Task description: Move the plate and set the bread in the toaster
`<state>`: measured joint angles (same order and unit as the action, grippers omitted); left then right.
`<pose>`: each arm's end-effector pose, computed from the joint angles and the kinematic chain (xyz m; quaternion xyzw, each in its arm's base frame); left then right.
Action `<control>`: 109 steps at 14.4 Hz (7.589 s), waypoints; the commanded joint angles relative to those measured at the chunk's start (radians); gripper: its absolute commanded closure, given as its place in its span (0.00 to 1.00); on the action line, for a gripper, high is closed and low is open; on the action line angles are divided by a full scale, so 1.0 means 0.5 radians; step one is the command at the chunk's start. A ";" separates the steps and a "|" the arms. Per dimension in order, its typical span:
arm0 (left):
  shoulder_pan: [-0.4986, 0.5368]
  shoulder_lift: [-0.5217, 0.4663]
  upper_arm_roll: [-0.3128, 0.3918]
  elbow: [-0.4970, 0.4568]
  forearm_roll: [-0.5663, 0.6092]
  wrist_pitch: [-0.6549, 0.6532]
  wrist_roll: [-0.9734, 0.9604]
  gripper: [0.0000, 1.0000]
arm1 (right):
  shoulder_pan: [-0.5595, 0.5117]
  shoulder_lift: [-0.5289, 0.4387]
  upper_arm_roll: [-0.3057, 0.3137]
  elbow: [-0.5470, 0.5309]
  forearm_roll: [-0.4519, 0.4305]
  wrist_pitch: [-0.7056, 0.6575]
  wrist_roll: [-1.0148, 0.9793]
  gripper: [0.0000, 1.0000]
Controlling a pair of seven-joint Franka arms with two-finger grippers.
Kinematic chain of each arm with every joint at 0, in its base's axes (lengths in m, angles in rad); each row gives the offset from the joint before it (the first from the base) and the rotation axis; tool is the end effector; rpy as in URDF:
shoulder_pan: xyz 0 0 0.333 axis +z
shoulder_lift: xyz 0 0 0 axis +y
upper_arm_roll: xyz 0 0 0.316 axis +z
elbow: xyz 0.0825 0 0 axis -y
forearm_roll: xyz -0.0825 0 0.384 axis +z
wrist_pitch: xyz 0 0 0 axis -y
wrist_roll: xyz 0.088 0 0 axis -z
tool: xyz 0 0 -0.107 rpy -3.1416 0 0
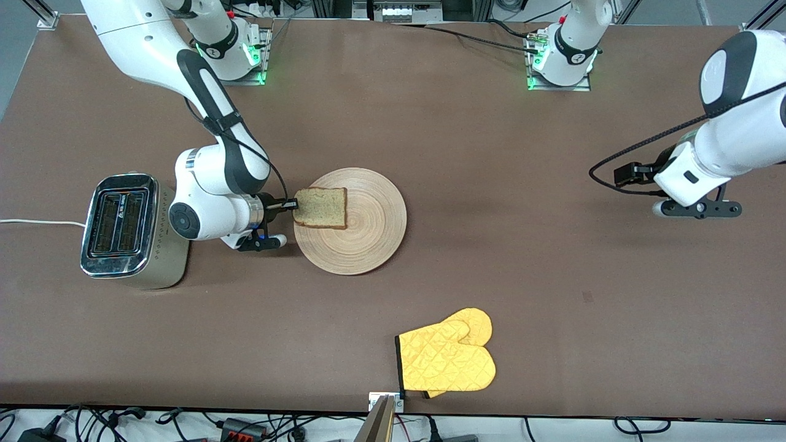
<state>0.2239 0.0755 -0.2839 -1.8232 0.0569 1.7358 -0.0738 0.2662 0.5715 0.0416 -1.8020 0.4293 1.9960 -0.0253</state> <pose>0.5648 -0.0252 0.4782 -0.9967 0.0005 0.0784 0.0223 0.5769 0.2088 0.2081 -0.9646 -0.0366 0.2082 0.1578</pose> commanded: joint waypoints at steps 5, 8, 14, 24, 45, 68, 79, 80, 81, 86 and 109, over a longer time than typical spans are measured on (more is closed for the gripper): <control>0.034 -0.053 -0.018 0.035 -0.043 0.001 0.028 0.00 | 0.002 -0.081 -0.006 0.069 0.028 -0.052 0.017 1.00; 0.034 -0.028 -0.012 0.093 -0.080 0.001 0.013 0.00 | -0.014 -0.152 -0.058 0.317 -0.027 -0.340 0.194 1.00; 0.034 0.005 -0.018 0.222 -0.071 -0.118 -0.006 0.00 | -0.011 -0.164 -0.203 0.956 -0.823 -1.009 0.281 1.00; 0.037 -0.044 -0.003 0.272 -0.138 -0.220 -0.018 0.00 | -0.014 -0.164 -0.445 1.131 -1.589 -1.381 0.241 1.00; 0.037 -0.041 -0.009 0.284 -0.148 -0.260 -0.107 0.00 | -0.032 -0.124 -0.513 1.045 -1.813 -1.255 0.161 1.00; 0.037 -0.047 -0.012 0.265 -0.154 -0.253 -0.113 0.00 | -0.035 -0.103 -0.513 0.960 -1.791 -1.200 0.173 1.00; 0.037 -0.068 -0.024 0.250 -0.154 -0.256 -0.122 0.00 | -0.026 -0.124 -0.516 1.012 -1.800 -1.188 0.170 1.00; 0.037 -0.068 -0.024 0.250 -0.154 -0.256 -0.122 0.00 | -0.029 -0.124 -0.513 1.012 -1.797 -1.188 0.173 1.00; 0.034 -0.068 -0.024 0.250 -0.154 -0.256 -0.129 0.00 | -0.032 -0.124 -0.513 1.012 -1.797 -1.185 0.170 1.00; 0.031 -0.065 -0.024 0.256 -0.154 -0.256 -0.190 0.00 | -0.038 -0.103 -0.513 0.999 -1.736 -1.154 0.182 1.00; 0.022 -0.062 -0.037 0.278 -0.092 -0.290 -0.184 0.00 | -0.054 -0.394 -0.497 1.236 -0.898 -1.031 0.152 0.00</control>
<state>0.2329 0.0500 -0.2995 -1.7010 -0.0047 1.6032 -0.1541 0.2440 0.3935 -0.2087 -1.2000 -0.0510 1.4832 0.0646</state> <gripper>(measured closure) 0.000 0.000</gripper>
